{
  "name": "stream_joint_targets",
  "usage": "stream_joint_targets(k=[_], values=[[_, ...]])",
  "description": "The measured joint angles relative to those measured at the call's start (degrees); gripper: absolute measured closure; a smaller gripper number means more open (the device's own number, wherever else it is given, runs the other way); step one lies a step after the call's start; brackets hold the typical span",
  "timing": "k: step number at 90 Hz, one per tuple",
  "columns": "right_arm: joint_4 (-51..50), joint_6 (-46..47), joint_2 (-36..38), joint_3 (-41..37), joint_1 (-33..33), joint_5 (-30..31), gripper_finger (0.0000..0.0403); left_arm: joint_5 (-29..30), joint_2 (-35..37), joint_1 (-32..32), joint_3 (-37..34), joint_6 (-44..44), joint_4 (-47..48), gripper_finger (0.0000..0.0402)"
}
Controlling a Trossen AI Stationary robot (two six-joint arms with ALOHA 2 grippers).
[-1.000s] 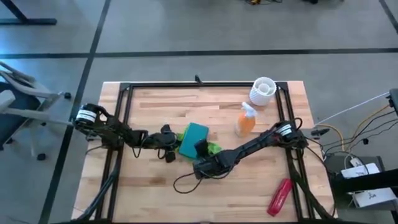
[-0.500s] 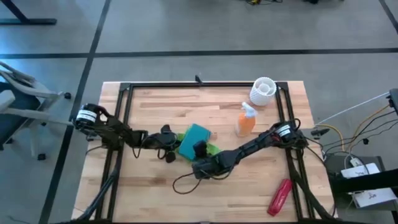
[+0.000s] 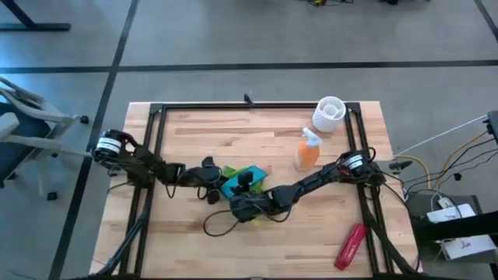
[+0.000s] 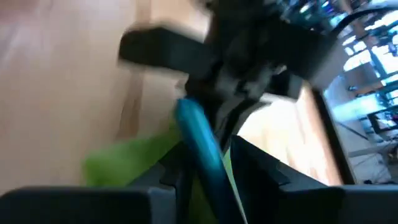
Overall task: Apply microfiber cloth
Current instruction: Wipe the back and front of the tablet with the green microfiber cloth
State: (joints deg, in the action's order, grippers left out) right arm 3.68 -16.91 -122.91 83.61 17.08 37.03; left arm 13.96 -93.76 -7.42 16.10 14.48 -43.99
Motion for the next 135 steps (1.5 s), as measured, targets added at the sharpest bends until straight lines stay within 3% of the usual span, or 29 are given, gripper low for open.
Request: stream_joint_targets(k=[30,55,98,113,135], values=[[0.0,-5.8,0.0,0.8,-1.2,-5.4,0.0315,0.0,0.0,-0.1,0.0,0.0,0.0,0.0381],[-16.7,5.3,0.0,8.6,-4.6,-13.1,0.0296,0.3,0.0,-0.1,0.0,0.0,-0.6,0.0381],[-33.0,0.2,0.0,17.6,-8.5,-26.4,0.0309,0.5,0.0,-0.1,5.4,-2.0,-0.8,0.0381],[-33.6,-2.5,0.0,17.6,-9.0,-32.8,0.0304,2.3,0.0,-0.2,6.3,-2.4,-0.2,0.0381],[-31.6,-1.4,0.0,17.6,-9.1,-33.7,0.0328,4.7,0.0,-0.1,6.5,-1.9,1.8,0.0381]])
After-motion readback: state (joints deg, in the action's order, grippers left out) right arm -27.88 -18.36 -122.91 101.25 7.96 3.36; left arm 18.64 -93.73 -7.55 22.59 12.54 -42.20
